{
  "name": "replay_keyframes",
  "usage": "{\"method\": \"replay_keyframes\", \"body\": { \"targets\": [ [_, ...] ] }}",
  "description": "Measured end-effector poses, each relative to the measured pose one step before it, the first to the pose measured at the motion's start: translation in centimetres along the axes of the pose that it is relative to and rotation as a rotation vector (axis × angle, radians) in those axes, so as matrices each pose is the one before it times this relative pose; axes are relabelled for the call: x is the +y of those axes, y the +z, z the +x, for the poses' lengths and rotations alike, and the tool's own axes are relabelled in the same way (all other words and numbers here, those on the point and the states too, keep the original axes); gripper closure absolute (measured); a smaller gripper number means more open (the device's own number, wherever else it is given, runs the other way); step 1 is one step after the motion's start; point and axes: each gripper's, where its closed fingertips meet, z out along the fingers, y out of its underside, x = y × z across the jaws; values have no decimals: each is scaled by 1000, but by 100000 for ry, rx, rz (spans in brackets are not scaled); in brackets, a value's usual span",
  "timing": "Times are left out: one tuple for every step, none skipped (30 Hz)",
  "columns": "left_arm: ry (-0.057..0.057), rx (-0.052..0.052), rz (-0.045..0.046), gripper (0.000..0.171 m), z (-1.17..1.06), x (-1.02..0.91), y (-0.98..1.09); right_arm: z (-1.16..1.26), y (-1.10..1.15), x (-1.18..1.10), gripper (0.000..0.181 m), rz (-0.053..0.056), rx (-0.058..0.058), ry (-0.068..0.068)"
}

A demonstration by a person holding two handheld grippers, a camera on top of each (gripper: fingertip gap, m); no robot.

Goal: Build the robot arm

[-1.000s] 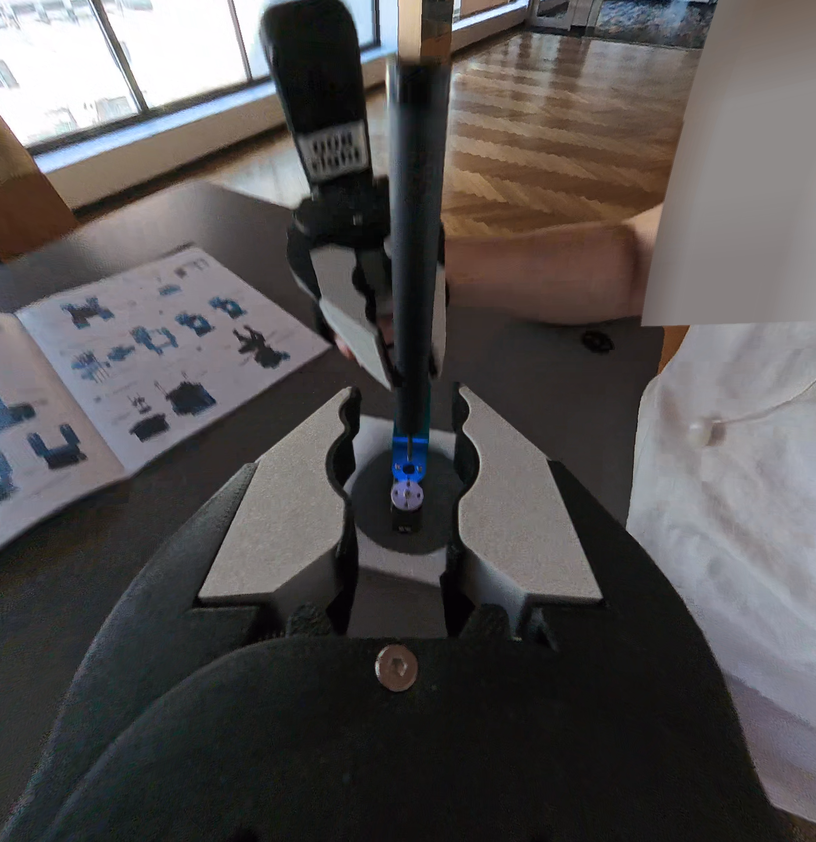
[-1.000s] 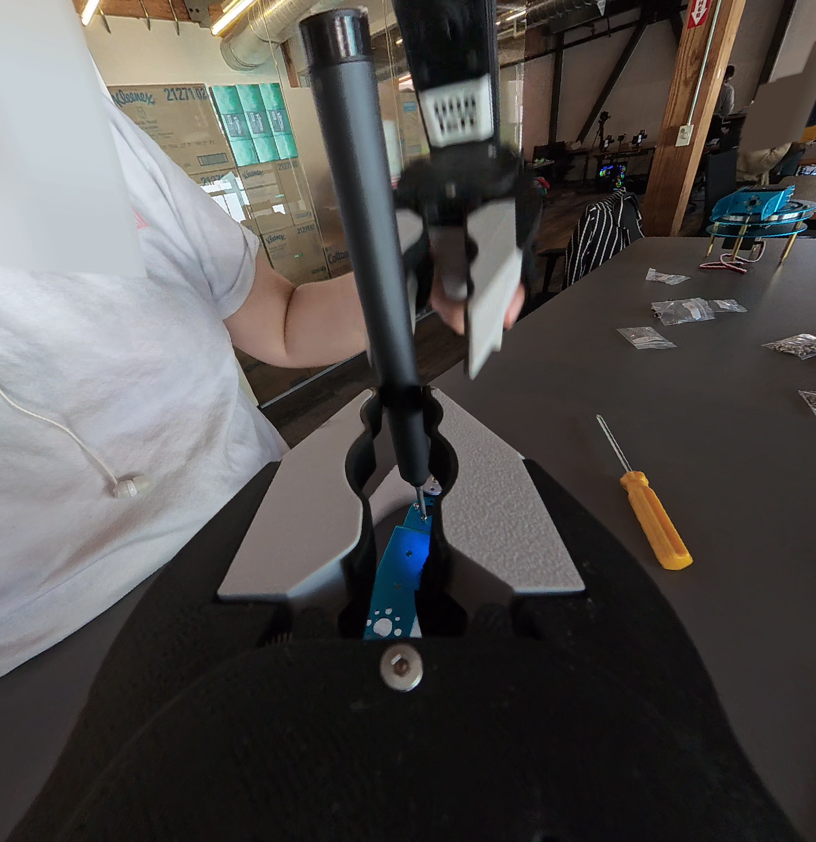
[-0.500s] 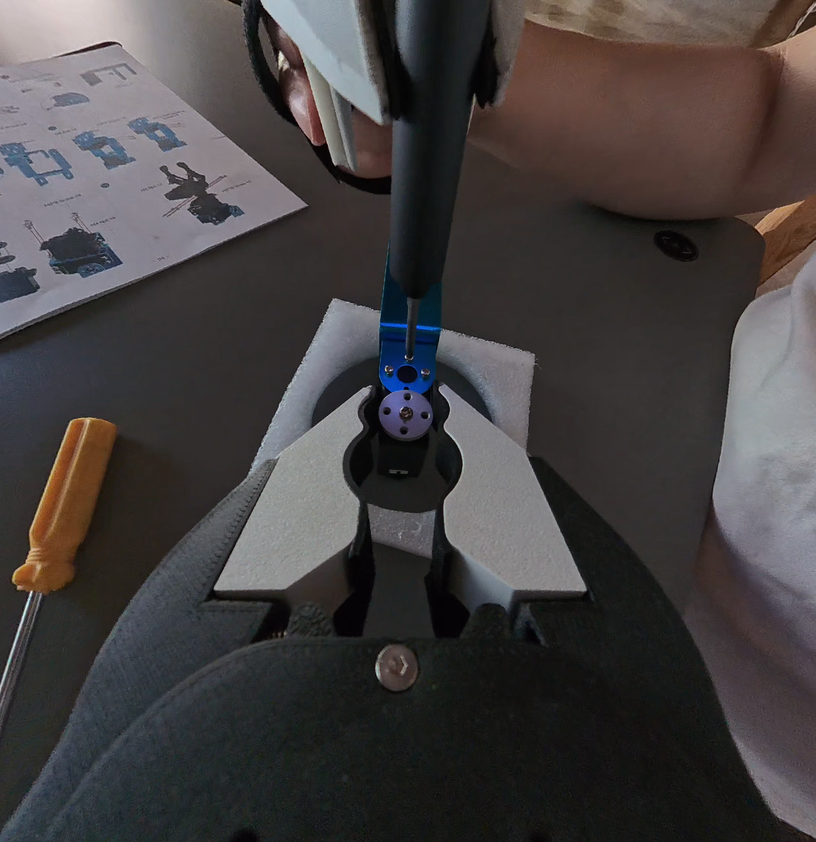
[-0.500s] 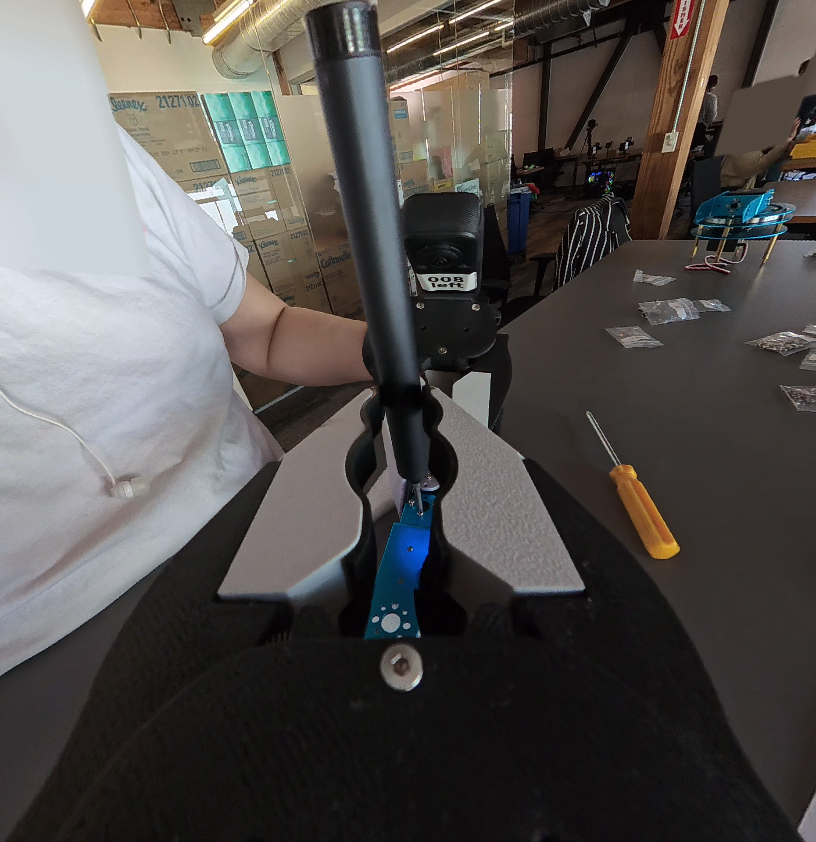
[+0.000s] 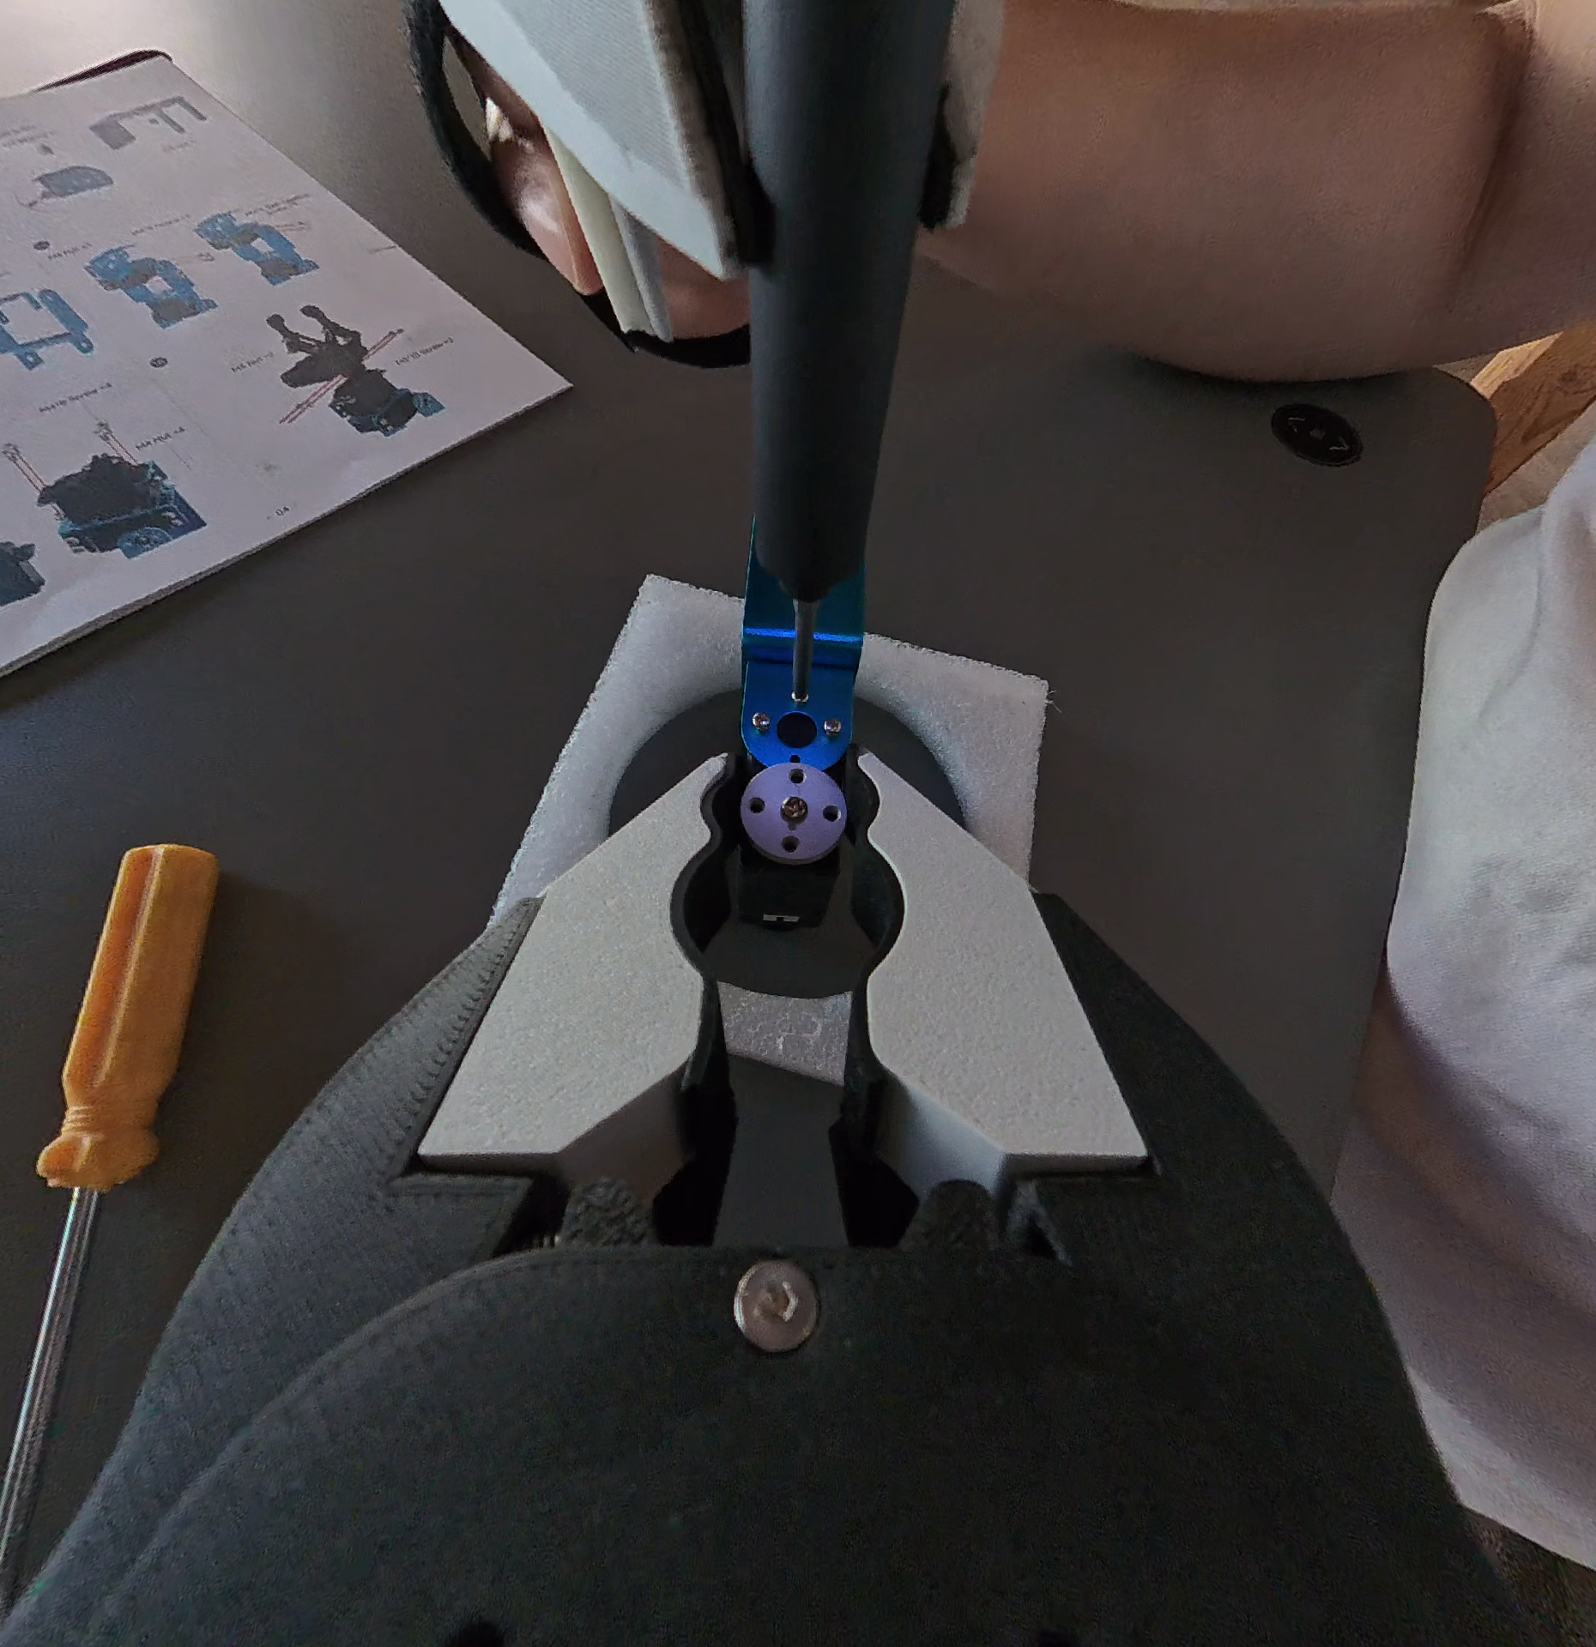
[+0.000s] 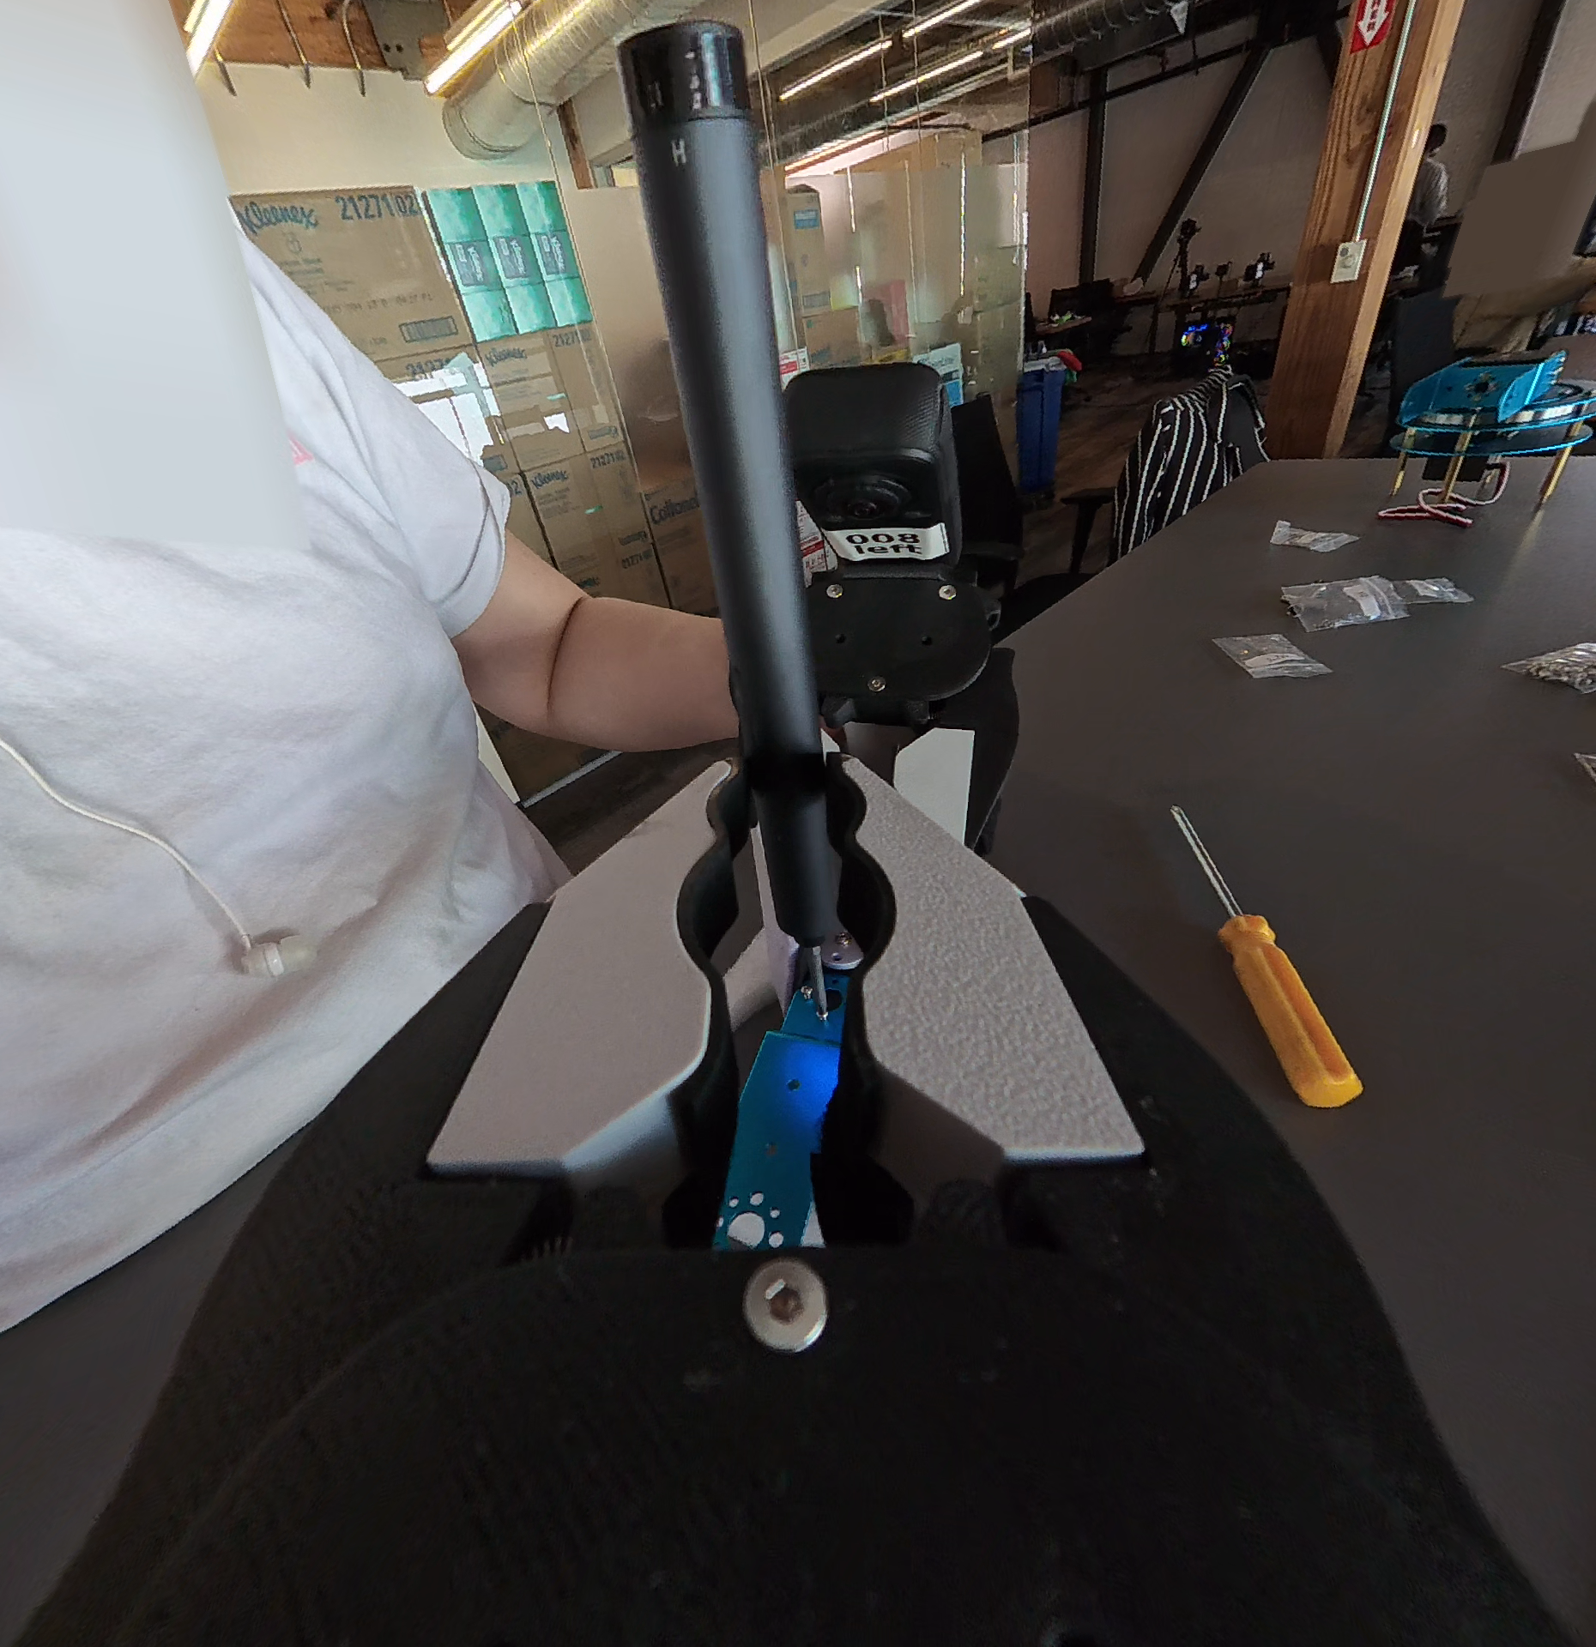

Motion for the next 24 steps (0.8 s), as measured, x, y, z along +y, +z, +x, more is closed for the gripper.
{"method": "replay_keyframes", "body": {
  "targets": [
    [-148,40,-62,150,-5,3,2,90,-9,-17,165,-8,824,-772],
    [7,-17,-22,150,-10,-1,4,9,9,-4,165,-62,437,-1028],
    [39,-28,10,150,7,0,1,-49,7,16,165,-210,40,-1058],
    [107,-174,26,150,3,4,-4,37,0,2,165,-52,643,-928],
    [44,-108,-18,150,11,-2,11,-52,11,4,165,-60,-97,-236],
    [29,-89,-100,150,1,-1,0,-2,5,9,165,-45,66,-224],
    [47,-79,-167,150,2,1,7,-40,13,-2,165,152,2,-543],
    [239,-30,-171,150,16,7,0,-112,21,10,165,-30,-817,286],
    [251,-98,-171,150,-1,3,6,-74,18,0,165,-30,-840,846],
    [10,42,-176,150,14,5,0,-94,22,13,165,50,-1316,1713],
    [45,67,-101,150,-7,5,5,-68,-6,-2,165,308,-1334,2018],
    [-142,221,-86,150,-1,1,6,-18,-9,1,165,832,-1005,1312],
    [-94,239,-184,150,-15,5,-7,-18,-17,-8,165,947,-1035,565],
    [14,223,-222,150,-10,3,2,27,-13,-20,165,968,-740,301],
    [-160,300,-206,150,13,1,3,11,11,-5,165,709,-804,366],
    [-484,594,-183,150,35,-6,4,2,12,3,165,341,-621,236],
    [-611,1115,-344,150,123,20,3,19,9,-8,165,260,-43,-219],
    [-273,843,-979,148,79,84,-93,7,7,-5,165,15,155,-321],
    [93,57,-552,129,-13,22,-247,-6,-23,2,165,-251,433,-377],
    [-210,-668,1459,120,-126,-335,-553,15,-29,-1,165,-399,724,-677],
    [-735,-307,5151,119,-83,-951,-879,5,-35,5,165,-411,798,-812],
    [-1374,1037,7643,121,84,-1566,-1096,-7,-8,-2,165,-384,694,-719],
    [-2060,783,8382,124,89,-2058,-1149,-19,7,15,165,-470,484,-620],
    [-1729,845,8284,128,217,-2389,-957,-33,24,13,165,-539,330,-736]
  ]
}}
